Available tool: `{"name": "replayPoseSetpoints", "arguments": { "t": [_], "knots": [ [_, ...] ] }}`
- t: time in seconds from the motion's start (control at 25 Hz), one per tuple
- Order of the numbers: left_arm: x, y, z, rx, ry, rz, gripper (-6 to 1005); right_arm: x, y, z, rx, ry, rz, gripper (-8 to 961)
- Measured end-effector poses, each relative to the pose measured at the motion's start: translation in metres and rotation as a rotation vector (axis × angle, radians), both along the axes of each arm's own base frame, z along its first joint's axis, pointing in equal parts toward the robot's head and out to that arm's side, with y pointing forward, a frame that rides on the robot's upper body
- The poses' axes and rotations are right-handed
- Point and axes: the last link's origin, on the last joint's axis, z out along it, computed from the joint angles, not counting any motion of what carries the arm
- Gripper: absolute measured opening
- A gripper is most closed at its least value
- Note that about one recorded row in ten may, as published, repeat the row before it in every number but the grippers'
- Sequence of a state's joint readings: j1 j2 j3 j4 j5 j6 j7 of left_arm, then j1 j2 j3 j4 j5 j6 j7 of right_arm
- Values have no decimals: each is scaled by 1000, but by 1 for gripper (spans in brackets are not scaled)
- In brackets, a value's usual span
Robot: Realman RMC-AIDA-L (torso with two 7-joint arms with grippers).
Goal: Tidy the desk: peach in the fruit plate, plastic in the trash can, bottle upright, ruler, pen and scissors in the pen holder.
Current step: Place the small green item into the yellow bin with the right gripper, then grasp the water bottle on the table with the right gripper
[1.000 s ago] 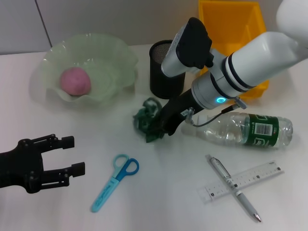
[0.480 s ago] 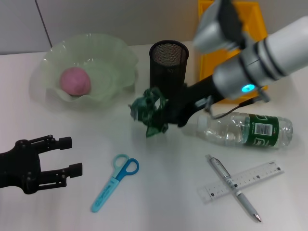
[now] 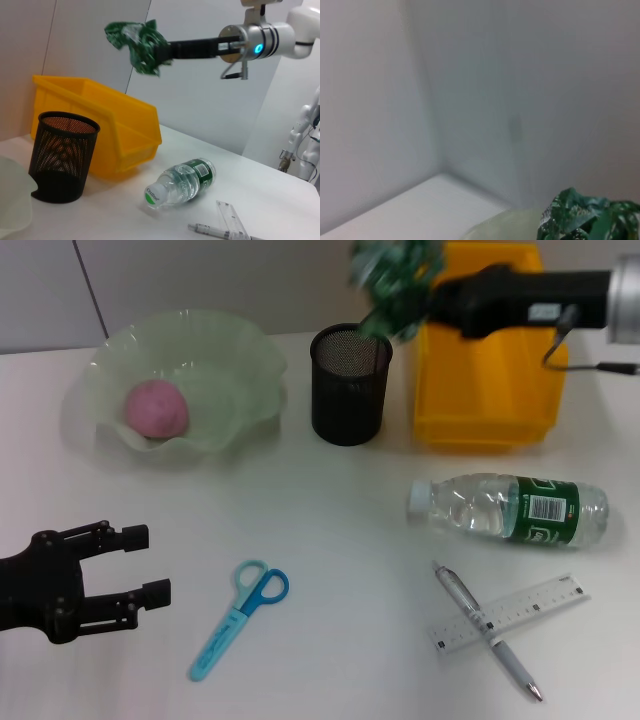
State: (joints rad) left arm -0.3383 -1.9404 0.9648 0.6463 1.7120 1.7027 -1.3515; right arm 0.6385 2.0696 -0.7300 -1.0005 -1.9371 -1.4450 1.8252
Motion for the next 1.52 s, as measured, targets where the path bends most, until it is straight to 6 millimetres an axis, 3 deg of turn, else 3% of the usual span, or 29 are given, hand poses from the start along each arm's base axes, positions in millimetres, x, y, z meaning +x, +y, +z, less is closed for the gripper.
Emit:
{"name": "replayPoseSetpoints", "arguments": {
  "t": [0.16, 0.44, 0.64, 1.12, 1.32, 1.52],
  "knots": [
    [1, 1, 0, -1, 0, -1, 811, 25, 11, 11, 148, 5, -112, 16],
    [2, 2, 0, -3, -1, 3, 811, 54, 25, 9, 248, -25, -265, 24],
    [2, 3, 1, -5, -1, 11, 811, 68, 29, 5, 238, -65, -358, 178],
    [2, 4, 1, 0, 2, 11, 811, 66, 29, 3, 217, -64, -355, 450],
    [2, 4, 1, -1, 1, 10, 811, 65, 29, 4, 217, -57, -353, 684],
    [2, 3, 1, -3, -1, 9, 811, 55, 28, 8, 213, 44, -328, 706]
  ]
}}
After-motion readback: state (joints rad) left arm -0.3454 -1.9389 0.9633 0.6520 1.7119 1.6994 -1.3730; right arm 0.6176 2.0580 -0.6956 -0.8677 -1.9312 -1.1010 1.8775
